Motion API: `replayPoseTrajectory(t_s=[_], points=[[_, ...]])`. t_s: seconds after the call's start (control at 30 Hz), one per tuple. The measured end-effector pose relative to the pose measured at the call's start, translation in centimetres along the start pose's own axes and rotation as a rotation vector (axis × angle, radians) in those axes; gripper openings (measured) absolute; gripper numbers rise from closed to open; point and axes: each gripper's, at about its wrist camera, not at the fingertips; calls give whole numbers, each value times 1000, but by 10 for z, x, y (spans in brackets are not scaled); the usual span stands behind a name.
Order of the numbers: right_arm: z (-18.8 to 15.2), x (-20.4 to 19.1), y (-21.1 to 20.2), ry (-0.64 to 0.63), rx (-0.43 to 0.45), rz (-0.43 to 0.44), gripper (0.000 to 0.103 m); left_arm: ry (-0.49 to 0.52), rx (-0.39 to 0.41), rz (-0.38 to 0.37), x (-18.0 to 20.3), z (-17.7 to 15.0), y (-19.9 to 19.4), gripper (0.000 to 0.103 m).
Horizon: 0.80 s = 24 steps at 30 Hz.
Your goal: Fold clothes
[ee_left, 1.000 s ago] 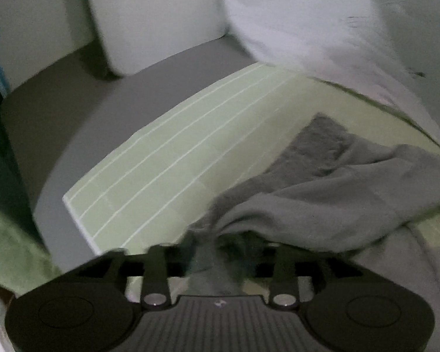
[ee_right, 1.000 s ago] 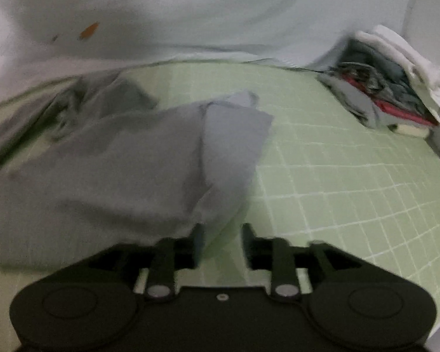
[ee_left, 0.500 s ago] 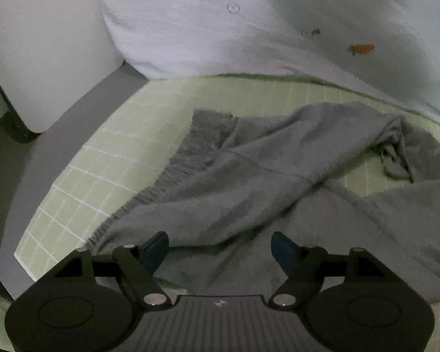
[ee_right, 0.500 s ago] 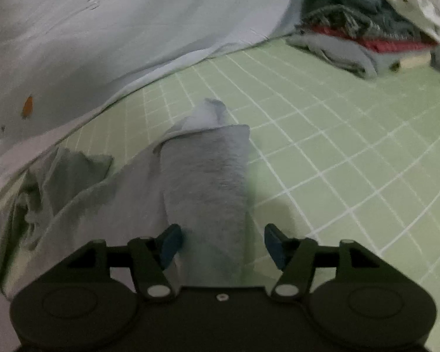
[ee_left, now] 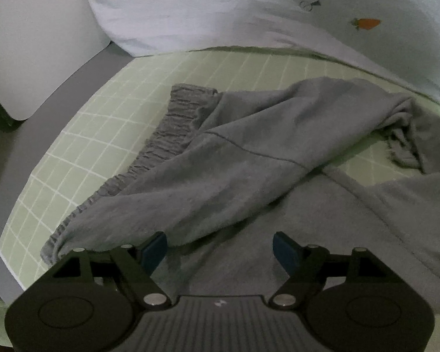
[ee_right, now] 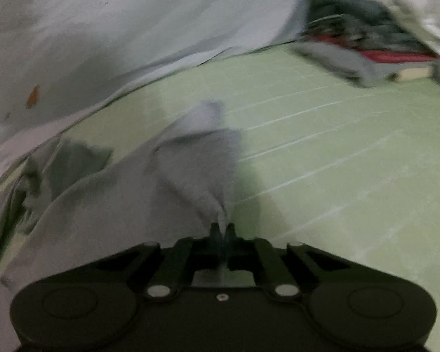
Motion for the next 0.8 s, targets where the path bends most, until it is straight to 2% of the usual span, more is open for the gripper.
replayPoseTrajectory(t_s=[0.1, 0.3, 0.43, 0.5, 0.6, 0.73, 0.8], points=[[7, 17, -33, 62, 70, -58, 2, 5, -18, 29, 3, 4, 11, 80], [25, 36, -93, 89, 180, -211, 2, 11, -74, 62, 3, 7, 32, 80], [44, 31, -104, 72, 231, -273, 2, -12, -117, 78, -3, 5, 45, 82], [56, 20, -96, -4, 248, -279, 2, -28, -126, 67, -9, 7, 47, 82], [78, -9, -65, -138, 255, -246, 3, -46, -134, 75, -13, 8, 48, 82], [97, -65, -5, -254, 228, -73, 3, -45, -138, 81, -10, 7, 46, 82], [90, -91, 28, -285, 165, 19, 3, -43, -140, 86, -8, 7, 45, 83]])
Point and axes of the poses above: each gripper's, at about its wrist camera, not at the fingertips, and y roughly the way its jaws point, x to its right, z to its top, and after that the axes turned 11 degrees about z, right-handed
